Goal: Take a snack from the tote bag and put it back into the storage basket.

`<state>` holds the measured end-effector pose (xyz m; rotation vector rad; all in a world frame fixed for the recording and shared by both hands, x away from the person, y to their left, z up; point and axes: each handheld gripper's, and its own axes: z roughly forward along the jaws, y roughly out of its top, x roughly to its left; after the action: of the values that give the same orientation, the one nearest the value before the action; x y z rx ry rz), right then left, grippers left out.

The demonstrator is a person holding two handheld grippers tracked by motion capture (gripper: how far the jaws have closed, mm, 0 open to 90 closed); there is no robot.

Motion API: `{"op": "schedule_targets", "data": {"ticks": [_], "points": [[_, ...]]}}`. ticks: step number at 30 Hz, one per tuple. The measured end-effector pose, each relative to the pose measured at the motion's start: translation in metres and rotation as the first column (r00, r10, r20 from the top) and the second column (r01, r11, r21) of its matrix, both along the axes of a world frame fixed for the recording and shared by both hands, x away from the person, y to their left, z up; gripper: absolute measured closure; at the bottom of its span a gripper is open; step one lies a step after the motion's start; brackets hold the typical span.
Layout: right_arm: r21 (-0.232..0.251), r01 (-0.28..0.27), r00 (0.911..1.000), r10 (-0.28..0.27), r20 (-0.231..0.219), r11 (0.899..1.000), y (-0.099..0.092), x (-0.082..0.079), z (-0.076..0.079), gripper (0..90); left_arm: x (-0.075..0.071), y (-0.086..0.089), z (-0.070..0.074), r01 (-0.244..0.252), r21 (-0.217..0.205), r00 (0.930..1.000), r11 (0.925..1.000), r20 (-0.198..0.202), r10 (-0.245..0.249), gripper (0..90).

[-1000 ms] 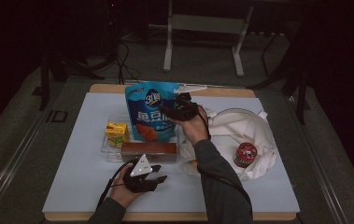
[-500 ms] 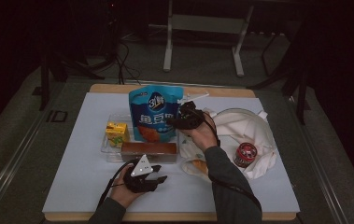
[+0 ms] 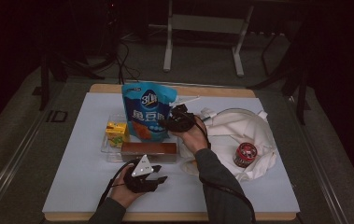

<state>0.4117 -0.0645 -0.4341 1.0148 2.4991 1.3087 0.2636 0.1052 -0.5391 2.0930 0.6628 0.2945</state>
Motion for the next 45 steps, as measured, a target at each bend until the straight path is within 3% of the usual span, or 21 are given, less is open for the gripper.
{"op": "schedule_targets", "data": {"ticks": [6, 14, 18, 21, 24, 31, 37, 40, 42, 45], "points": [[-0.022, -0.034, 0.9993, 0.034, 0.017, 0.999, 0.021, -0.001, 0.001, 71.1, 0.0, 0.0, 0.0, 0.001, 0.001, 1.0, 1.0, 0.002, -0.001, 52.0], [-0.022, -0.044, 0.9987, 0.045, 0.023, 0.999, 0.03, -0.001, 0.002, 70.4, 0.0, 0.0, 0.0, 0.002, 0.001, 1.0, 1.0, 0.001, -0.002, 52.0], [-0.028, -0.048, 0.9986, 0.048, 0.021, 0.998, 0.027, -0.001, 0.002, 63.9, 0.0, 0.0, 0.0, 0.002, 0.003, 1.0, 1.0, 0.004, -0.002, 52.0], [-0.01, -0.066, 0.9977, 0.066, -0.016, 0.998, 0.016, 0.001, 0.003, 62.9, 0.0, 0.0, 0.0, 0.003, 0.002, 1.0, 1.0, 0.003, -0.003, 52.0], [-0.006, -0.08, 0.9965, 0.08, -0.024, 0.997, 0.008, 0.001, 0.005, 63.3, 0.0, 0.0, 0.0, 0.003, 0.003, 1.0, 1.0, 0.003, -0.003, 51.9], [-0.037, -0.118, 0.993, 0.117, -0.009, 0.992, 0.0, -0.001, 0.011, 68.3, 0.0, -0.001, 0.0, 0.003, 0.004, 1.0, 1.0, 0.005, -0.003, 51.9], [-0.057, -0.114, 0.9935, 0.114, -0.005, 0.992, -0.006, 0.0, 0.012, 75.5, 0.0, -0.001, 0.0, 0.004, 0.006, 1.0, 1.0, 0.005, -0.004, 51.9], [-0.095, -0.096, 0.9954, 0.096, -0.003, 0.991, -0.003, 0.0, 0.009, 83.1, 0.0, -0.001, 0.0, 0.004, 0.01, 1.0, 0.9999, 0.004, -0.004, 51.9], [-0.14, -0.077, 0.9964, 0.081, 0.023, 0.987, 0.004, -0.001, 0.006, 87.4, 0.0, -0.001, 0.0, 0.004, 0.012, 1.0, 0.9999, 0.003, -0.004, 51.9], [-0.164, -0.035, 0.9978, 0.044, 0.05, 0.986, 0.011, -0.001, 0.005, 89.9, 0.0, -0.001, 0.0, 0.004, 0.013, 1.0, 0.9999, 0.004, -0.004, 51.9]]}}
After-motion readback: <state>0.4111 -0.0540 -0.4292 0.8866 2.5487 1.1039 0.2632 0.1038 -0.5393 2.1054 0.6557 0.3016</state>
